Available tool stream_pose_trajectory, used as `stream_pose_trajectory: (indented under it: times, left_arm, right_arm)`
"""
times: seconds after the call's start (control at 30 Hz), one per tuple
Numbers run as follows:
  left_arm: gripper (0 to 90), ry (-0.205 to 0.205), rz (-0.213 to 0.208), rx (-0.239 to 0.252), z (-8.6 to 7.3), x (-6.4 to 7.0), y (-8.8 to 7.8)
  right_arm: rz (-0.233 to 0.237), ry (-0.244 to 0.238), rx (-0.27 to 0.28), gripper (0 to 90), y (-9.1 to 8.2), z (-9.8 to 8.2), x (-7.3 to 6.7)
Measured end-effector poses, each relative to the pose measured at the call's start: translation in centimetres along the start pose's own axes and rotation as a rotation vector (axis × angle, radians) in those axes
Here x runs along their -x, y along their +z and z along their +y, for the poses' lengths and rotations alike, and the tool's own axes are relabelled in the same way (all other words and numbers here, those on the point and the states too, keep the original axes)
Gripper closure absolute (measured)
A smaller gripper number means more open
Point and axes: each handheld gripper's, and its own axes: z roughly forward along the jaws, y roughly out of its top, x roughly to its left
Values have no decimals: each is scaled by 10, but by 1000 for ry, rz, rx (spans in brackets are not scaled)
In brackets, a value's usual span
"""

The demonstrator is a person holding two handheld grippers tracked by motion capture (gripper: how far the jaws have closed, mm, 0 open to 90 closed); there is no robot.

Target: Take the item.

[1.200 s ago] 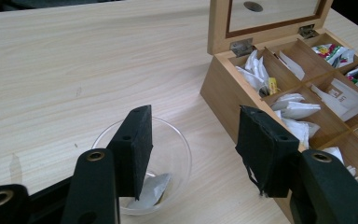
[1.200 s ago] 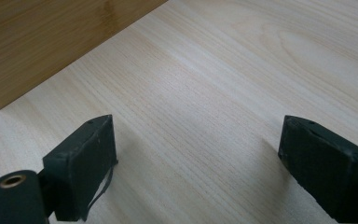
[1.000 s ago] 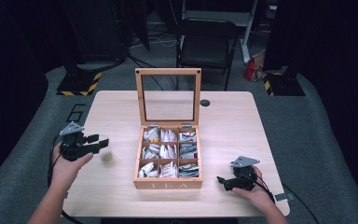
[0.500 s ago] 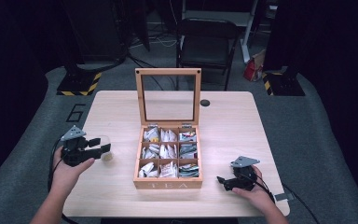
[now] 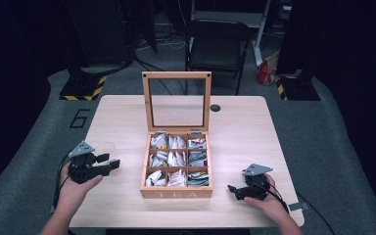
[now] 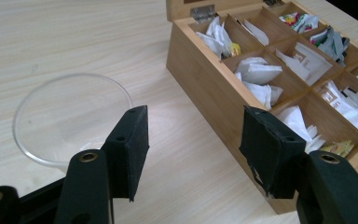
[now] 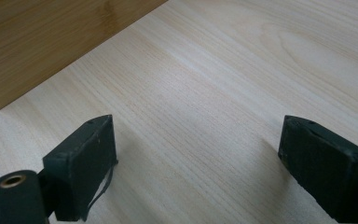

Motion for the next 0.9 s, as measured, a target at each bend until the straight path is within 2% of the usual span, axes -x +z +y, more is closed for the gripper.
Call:
stream_pose_trajectory:
  times: [0.27,0.47,0.57,0.67,0.9]
  left_arm:
    - [420,2,6,1,-13,4,5]
    - [420,1,-12,10,-23,7,10]
    - [420,10,-39,-1,-28,10,15]
    - [420,19,-47,-9,-33,12,19]
    - [420,2,-59,-16,-43,13,26]
  right_arm:
    - [-1,3,2,104,0,0,0]
    - [0,0,0,104,0,0,0]
    - [1,0,-1,104,0,0,0]
    - [0,0,0,104,0,0,0]
    - [0,0,0,104,0,0,0]
